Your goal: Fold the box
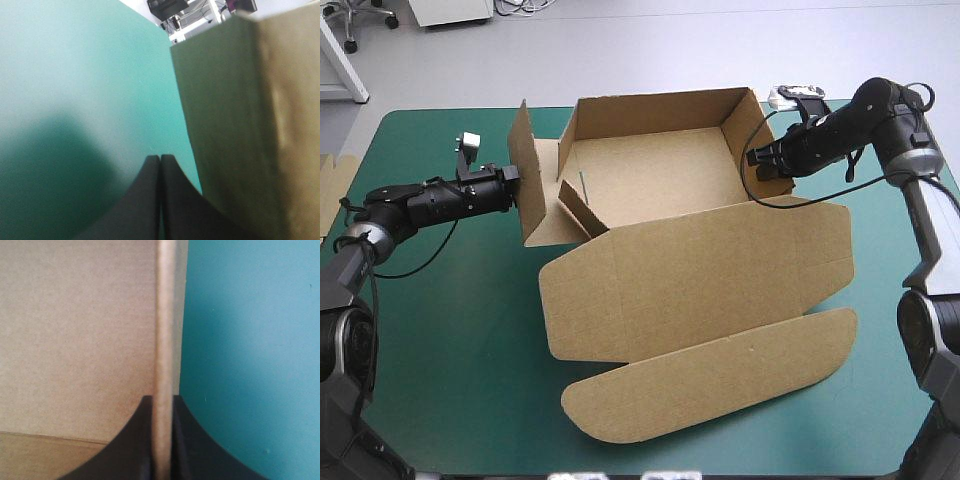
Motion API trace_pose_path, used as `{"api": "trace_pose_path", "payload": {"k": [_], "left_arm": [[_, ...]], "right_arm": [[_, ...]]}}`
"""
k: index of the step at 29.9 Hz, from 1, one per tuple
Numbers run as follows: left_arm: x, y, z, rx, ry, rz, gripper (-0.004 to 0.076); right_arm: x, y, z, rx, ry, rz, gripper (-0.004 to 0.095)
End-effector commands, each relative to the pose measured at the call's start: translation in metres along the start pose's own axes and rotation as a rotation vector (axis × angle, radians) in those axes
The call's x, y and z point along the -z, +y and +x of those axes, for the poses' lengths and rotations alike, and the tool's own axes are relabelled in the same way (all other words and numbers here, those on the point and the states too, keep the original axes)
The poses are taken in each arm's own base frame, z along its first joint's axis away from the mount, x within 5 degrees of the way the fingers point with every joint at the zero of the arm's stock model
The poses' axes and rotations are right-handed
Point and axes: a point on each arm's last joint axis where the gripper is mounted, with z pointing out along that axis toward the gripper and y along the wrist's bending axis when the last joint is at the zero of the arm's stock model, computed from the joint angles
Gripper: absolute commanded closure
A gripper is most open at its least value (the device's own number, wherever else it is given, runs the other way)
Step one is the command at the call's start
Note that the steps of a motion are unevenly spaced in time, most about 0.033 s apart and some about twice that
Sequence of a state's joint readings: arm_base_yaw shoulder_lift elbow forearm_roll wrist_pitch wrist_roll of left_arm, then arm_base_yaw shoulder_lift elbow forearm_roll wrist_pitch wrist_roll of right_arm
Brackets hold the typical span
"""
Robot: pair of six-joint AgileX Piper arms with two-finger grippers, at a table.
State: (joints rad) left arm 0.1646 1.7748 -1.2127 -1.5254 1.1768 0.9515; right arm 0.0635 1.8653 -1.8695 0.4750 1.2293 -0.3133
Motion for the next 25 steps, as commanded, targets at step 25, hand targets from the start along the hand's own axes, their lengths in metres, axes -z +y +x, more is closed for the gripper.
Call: {"api": "trace_pose_path", "payload": {"k": [25], "left_arm": [[0.015, -0.121, -0.002, -0.184, -0.07, 0.309, 0.0734]], "right_arm": [[0.027, 0.016, -0.007, 0.008, -0.1, -0.038, 0.0906]]}}
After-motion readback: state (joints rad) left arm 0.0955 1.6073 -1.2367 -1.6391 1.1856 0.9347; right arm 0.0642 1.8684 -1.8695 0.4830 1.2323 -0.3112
